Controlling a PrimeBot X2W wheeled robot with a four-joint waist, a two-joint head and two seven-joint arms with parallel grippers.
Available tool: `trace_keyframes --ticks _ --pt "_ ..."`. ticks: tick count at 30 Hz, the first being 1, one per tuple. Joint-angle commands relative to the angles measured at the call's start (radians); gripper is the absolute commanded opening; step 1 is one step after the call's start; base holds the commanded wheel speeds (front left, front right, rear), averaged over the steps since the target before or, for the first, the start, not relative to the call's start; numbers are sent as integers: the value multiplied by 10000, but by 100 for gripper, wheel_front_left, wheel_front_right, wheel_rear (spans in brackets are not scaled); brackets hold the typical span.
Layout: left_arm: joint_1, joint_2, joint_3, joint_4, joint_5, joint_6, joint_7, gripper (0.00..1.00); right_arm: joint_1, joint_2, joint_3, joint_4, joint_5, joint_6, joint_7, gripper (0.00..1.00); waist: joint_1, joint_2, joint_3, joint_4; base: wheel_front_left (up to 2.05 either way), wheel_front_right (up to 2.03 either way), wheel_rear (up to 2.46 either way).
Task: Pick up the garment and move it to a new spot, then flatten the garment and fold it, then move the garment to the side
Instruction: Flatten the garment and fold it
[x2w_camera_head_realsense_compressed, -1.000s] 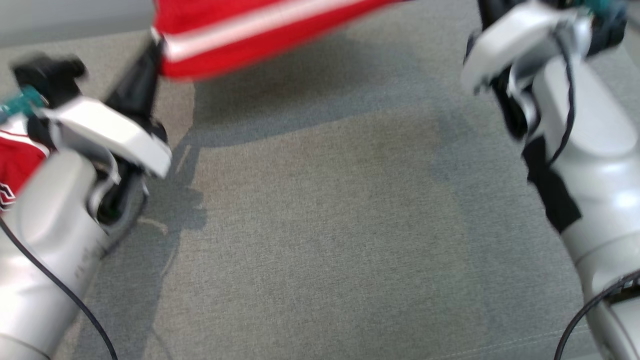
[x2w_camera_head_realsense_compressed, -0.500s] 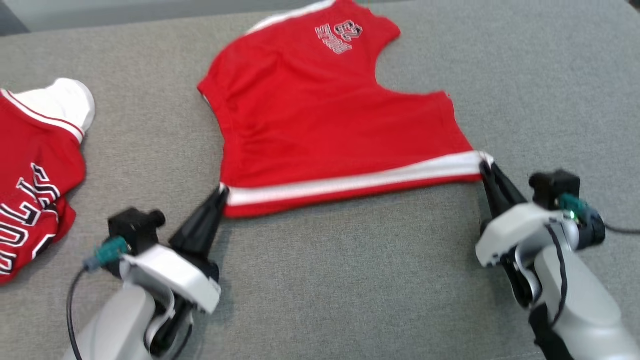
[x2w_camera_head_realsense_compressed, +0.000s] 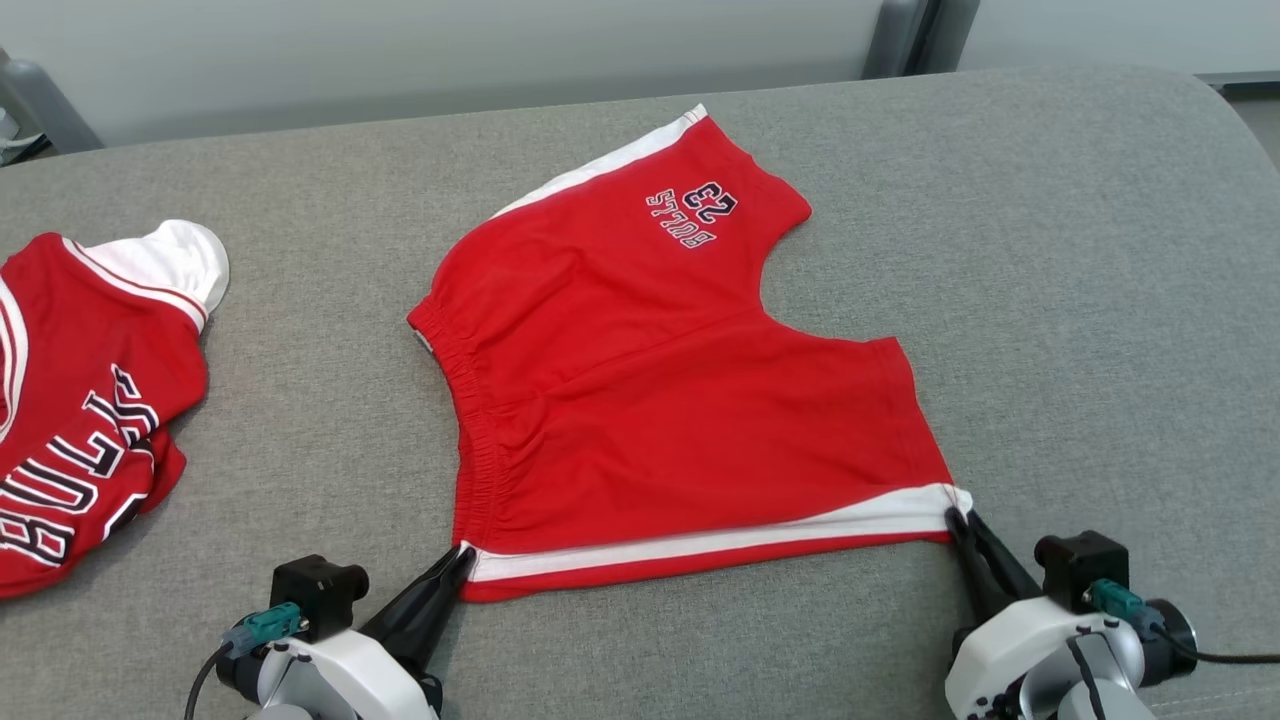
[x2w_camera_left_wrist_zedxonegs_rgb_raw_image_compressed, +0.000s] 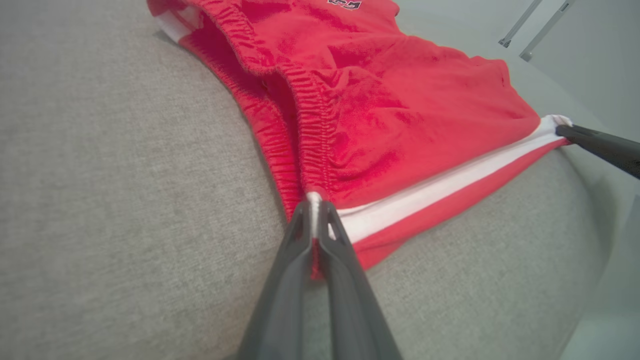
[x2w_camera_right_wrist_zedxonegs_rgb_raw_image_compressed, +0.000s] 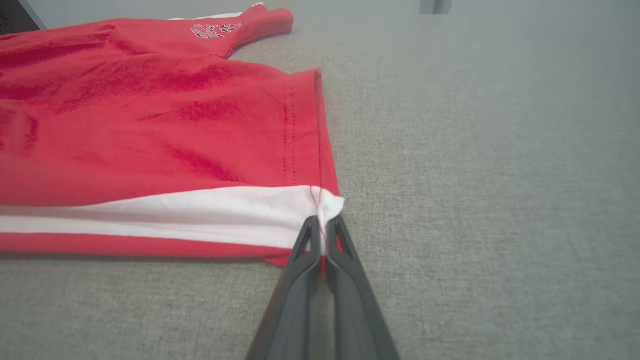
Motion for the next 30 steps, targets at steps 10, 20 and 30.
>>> trace_keyframes --ticks 10,20,30 --pt "-101 340 172 477 -464 2 -131 0 449 113 51 -71 -177 -38 -62 0 0 -1 5 -176 0 0 0" --pt "-238 416 -306 1022 -766 2 -131 0 373 159 59 152 -165 -38 -62 0 0 -1 -67 -212 0 0 0" --pt "-187 145 279 1243 -748 2 -131 100 409 141 -539 -275 -429 -38 -62 100 0 -1 -335 -45 0 0 0"
